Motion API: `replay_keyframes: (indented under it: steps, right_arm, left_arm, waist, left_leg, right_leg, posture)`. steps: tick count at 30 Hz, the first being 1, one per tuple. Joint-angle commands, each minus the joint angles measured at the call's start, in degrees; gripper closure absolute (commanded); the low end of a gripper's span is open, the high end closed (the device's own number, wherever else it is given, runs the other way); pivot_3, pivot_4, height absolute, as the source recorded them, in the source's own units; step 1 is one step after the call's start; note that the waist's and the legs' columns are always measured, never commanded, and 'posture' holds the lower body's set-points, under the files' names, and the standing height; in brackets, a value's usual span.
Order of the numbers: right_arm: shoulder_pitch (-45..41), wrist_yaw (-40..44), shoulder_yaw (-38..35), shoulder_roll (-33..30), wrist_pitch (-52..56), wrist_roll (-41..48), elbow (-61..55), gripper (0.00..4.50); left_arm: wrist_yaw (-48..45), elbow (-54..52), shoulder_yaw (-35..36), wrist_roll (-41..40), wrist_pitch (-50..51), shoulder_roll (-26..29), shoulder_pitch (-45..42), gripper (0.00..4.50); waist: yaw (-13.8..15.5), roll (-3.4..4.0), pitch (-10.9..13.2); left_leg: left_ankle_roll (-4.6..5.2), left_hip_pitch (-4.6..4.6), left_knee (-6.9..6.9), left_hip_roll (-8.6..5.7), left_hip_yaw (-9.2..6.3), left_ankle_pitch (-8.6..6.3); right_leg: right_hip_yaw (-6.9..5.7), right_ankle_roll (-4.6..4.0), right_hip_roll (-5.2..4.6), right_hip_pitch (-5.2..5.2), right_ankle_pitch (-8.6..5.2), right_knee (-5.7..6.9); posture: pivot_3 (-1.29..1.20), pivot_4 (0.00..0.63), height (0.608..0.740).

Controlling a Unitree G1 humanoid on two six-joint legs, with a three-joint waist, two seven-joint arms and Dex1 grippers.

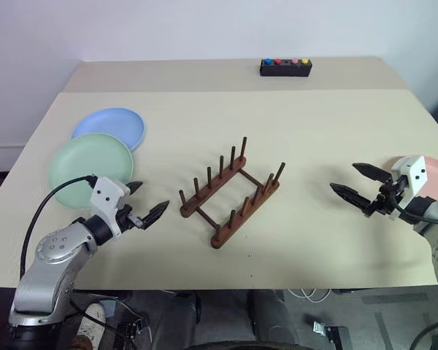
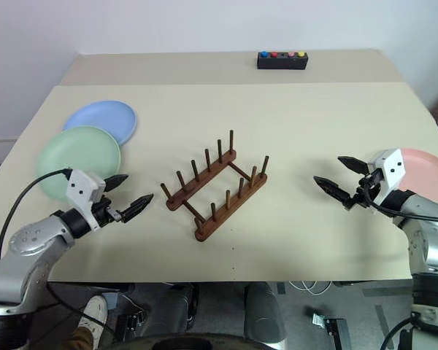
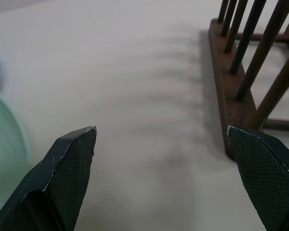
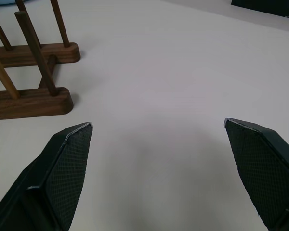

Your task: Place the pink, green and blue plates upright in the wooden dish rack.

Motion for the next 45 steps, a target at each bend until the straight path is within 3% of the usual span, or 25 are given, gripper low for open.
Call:
replay_keyframes:
  steps: [1,16,23,27,34,42,45]
  right_arm:
    - [0.7,-0.8,-2.0,0.4,0.0,1.6,-3.1,0.02]
    - [1.5,-2.1,0.5,2.3,0.4,1.6,-5.9,0.02]
    - [4.2,-3.9,1.8,4.4,1.2,1.4,-10.2,0.02]
    - [7.7,-5.1,0.3,4.7,3.8,3.5,-15.8,0.02]
    - [13.0,-7.5,-0.5,5.6,5.2,4.5,-21.3,0.02]
    - [15.0,-10.4,-0.4,7.0,6.1,5.0,-25.0,0.02]
    - [15.6,-11.0,-0.6,7.2,6.2,5.2,-25.8,0.0]
  left_arm:
    - [-0.6,-2.0,0.3,-0.7,0.6,0.9,-0.7,0.0]
    - [-3.1,-4.4,3.6,-2.3,0.1,2.4,3.8,0.0]
    - [-11.1,-8.0,2.2,-6.3,3.2,7.6,10.7,0.0]
    - [-13.3,-9.1,-8.6,-1.6,2.8,9.2,8.3,0.0]
    - [-13.4,-5.3,-22.8,3.0,2.0,3.8,0.1,0.0]
    - [-9.7,0.2,-27.7,7.5,1.4,-2.5,-4.8,0.0]
    - [-8.4,1.8,-28.3,8.9,1.4,-4.0,-6.8,0.9]
  waist:
    - [0.0,0.0,0.0]
    - [0.0,0.0,0.0]
    - [0.0,0.0,0.0]
    - [0.8,0.02,0.0]
    - [1.2,0.03,0.0]
    - [1.3,0.04,0.0]
    - [1.4,0.05,-0.1]
  left_leg:
    - [0.0,0.0,-0.01,0.0,0.0,0.0]
    - [0.0,0.0,-0.02,0.02,0.02,0.0]
    - [0.0,-0.02,-0.05,0.03,0.03,-0.01]
    - [0.0,-0.02,0.0,0.03,0.07,-0.01]
    - [0.0,-0.04,0.01,0.03,0.09,-0.01]
    - [0.0,-0.02,0.06,0.04,0.1,-0.01]
    - [0.0,-0.01,0.09,0.03,0.08,-0.01]
  right_leg:
    - [0.0,0.03,0.0,-0.01,0.02,0.0]
    - [0.01,-0.07,0.0,-0.02,-0.04,-0.01]
    - [0.02,-0.11,-0.01,-0.05,-0.06,-0.03]
    - [0.03,-0.14,-0.01,-0.03,-0.06,-0.03]
    - [0.04,-0.14,-0.01,-0.03,-0.05,-0.05]
    - [0.04,-0.13,0.0,0.0,-0.05,-0.02]
    - [0.04,-0.12,-0.01,0.05,-0.05,-0.03]
  posture:
    - [0.0,0.15,0.74]
    - [0.0,0.15,0.74]
    - [0.0,0.15,0.74]
    - [0.0,0.15,0.74]
    - [0.0,0.15,0.74]
    - [0.0,0.15,0.74]
    - [0.0,0.15,0.74]
